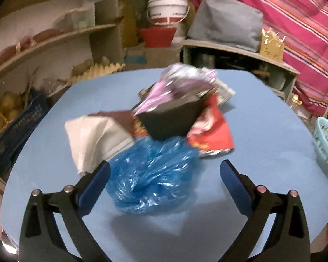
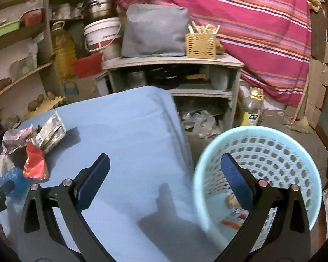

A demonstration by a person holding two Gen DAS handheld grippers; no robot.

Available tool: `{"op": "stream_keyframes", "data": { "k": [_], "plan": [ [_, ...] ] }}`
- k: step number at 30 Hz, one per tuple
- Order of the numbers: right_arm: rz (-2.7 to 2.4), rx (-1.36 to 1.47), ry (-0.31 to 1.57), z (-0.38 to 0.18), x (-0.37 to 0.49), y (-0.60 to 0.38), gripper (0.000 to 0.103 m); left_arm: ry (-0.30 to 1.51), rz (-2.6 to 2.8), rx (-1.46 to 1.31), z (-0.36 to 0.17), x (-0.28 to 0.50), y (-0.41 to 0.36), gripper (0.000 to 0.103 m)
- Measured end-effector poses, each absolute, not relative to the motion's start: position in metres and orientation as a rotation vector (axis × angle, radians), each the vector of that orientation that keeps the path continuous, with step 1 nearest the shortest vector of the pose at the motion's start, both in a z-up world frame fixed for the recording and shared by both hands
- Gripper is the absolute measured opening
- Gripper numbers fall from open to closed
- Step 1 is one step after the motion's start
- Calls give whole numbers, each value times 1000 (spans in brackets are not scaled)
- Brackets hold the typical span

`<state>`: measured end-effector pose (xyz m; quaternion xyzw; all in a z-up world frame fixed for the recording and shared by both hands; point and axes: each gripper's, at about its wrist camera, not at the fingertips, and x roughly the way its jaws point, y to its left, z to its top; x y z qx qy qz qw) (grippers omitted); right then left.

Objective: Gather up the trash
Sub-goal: 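Move both grippers back to the trash pile on the table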

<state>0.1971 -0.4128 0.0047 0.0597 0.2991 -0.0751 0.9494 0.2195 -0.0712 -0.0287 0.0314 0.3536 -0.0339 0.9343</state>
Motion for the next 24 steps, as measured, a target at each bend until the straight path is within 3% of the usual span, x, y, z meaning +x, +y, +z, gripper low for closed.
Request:
{"op": "stream_keyframes", "data": {
  "k": [12, 13, 15, 18, 24],
  "plan": [
    [-103, 64, 637, 4, 219, -366, 99, 760, -82, 20, -40, 233, -46, 95],
    [-98, 57, 643, 3, 220, -362, 99, 757, -88, 26, -40, 234, -45, 91],
    [-90, 47, 651, 1, 223, -354, 99, 763, -114, 35, -40, 236, -44, 69],
    [-77, 33, 657, 0, 227, -343, 99, 776, -137, 37, -43, 237, -41, 52],
    [-42, 3, 665, -3, 230, -315, 99, 770, -158, 55, -38, 233, -32, 31]
  ]
}}
